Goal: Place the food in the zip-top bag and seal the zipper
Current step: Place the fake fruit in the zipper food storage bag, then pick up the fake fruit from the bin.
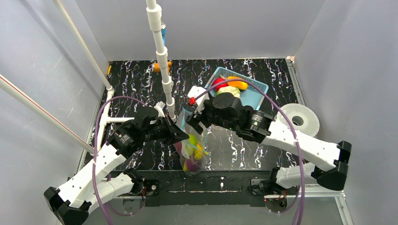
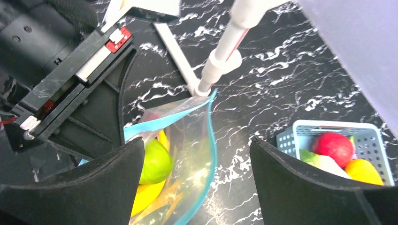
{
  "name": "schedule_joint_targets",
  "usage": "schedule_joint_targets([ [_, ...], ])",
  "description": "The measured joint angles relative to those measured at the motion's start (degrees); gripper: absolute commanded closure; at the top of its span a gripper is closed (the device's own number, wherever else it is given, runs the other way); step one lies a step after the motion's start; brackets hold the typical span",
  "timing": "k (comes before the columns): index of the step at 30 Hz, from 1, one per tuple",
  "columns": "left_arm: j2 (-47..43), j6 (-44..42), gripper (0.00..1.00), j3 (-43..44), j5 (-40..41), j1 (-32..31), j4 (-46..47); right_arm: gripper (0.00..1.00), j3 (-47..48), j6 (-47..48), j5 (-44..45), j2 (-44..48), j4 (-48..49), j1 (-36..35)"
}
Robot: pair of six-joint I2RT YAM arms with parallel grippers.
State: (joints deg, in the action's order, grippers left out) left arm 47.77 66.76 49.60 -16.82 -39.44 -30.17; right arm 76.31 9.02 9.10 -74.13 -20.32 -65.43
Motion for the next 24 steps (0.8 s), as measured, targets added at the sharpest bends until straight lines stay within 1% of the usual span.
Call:
schedule_joint_targets([
  [5,-0.2,0.1,1.0,0.0,0.0,0.0,0.0,0.02,-4.1,-0.8,4.9,7.0,6.9,0.7],
  [7,-0.2,0.1,1.0,0.0,0.0,0.0,0.0,0.02,-5.9,-1.6,7.8,9.4,10.2,2.1],
  [9,-0.2,0.2,1.0,0.0,0.0,0.0,0.0,0.02,-6.8,-3.0,10.6,10.8,12.3,5.2],
  [12,-0.3,0.1,1.0,0.0,0.0,0.0,0.0,0.02,-6.8,-7.8,14.5,10.7,12.6,12.4],
  [16,-0.3,0.2,1.0,-0.1,0.0,0.0,0.0,0.02,-6.6,-15.6,18.7,8.7,9.0,21.9],
  [20,-0.3,0.1,1.0,-0.1,-0.2,0.0,0.1,0.02,-5.9,-24.3,21.3,4.1,1.6,29.3],
  [22,-0.3,0.1,1.0,-0.1,-0.2,0.0,0.1,0.03,-5.1,-29.6,22.0,0.0,-3.8,33.0],
  [23,-0.3,0.1,1.0,-0.1,-0.2,0.0,0.2,0.03,-2.2,-33.0,22.0,-3.5,-9.8,35.0],
  [24,-0.3,0.1,1.0,-0.1,-0.3,0.0,0.1,0.03,0.2,-34.6,21.7,-6.4,-12.0,36.2],
])
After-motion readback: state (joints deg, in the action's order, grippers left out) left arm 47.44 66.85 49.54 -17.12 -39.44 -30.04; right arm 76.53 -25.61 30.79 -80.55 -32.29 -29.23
